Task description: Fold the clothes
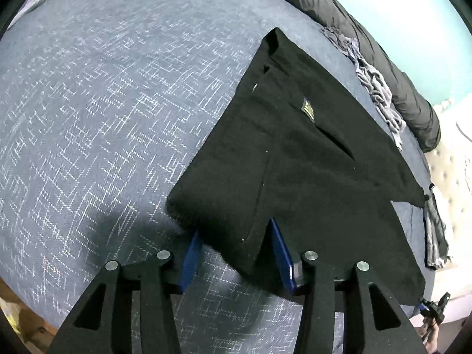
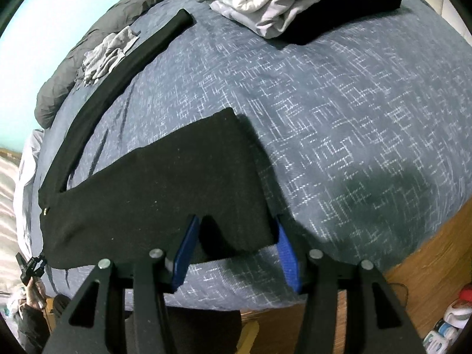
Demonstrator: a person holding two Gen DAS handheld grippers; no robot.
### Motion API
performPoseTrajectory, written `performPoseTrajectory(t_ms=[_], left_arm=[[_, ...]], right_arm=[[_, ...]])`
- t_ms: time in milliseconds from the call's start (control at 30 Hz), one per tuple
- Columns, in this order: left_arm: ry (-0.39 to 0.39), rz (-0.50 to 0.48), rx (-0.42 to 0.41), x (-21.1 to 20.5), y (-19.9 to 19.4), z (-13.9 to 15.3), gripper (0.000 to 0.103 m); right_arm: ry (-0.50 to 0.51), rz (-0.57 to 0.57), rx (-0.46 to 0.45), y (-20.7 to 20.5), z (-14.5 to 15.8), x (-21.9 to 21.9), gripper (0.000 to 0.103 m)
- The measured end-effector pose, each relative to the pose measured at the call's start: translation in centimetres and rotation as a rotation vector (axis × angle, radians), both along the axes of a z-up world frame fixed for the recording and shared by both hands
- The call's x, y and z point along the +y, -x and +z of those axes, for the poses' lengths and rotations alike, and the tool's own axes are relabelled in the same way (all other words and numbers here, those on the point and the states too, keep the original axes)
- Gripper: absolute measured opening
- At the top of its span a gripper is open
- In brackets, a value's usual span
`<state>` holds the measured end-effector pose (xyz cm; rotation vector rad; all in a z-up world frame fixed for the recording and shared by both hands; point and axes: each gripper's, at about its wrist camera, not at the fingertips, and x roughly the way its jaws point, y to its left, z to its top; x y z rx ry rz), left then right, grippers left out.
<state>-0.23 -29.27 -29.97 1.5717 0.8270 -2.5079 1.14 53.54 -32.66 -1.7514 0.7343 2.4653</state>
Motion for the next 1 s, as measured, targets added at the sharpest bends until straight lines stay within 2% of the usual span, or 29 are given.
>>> performPoseTrajectory(t_ms=[367,533,633,667,700,767,867,1000], left_arm=[[0.002,-0.004,0.002,-0.5,0.5,-0.1,0.047],[0.000,-0.005,0.004,-0.5,0.7,-0.1,0.043],[-0.002,-0.011,0.009,-0.5,0.8,0.1,0.037],[-0.006,-0.012,0.011,-0.5,0.8,0.1,0.033],[-0.010,-0.014,0.012,-0.5,0.8,0.1,0.028],[-0.015,-0.020,0.022,-0.5,0.8,0.4,0.024],[0.000,-0.029,0.043,-0.3,0.8,1.1,0.020],[0.010,-0.034,0.079,-0.2,1.1,2.5,0.017]], right_arm=[[0.048,-0.085,-0.033,-1.0,-0.2,-0.3,0.053],[0.060,-0.112,-0.042,-0.6,-0.6,-0.6,0.053],[0.060,-0.136,-0.039,-0.2,-0.9,-0.7,0.051],[0.052,-0.141,-0.036,0.0,-0.8,-0.7,0.040],[0.041,-0.143,-0.033,0.0,-0.6,-0.8,0.033],[0.019,-0.146,-0.025,0.1,-0.3,-0.8,0.015],[0.001,-0.126,0.008,0.3,0.8,-1.2,0.008],[-0.014,-0.107,0.049,0.9,2.5,-1.3,0.006]])
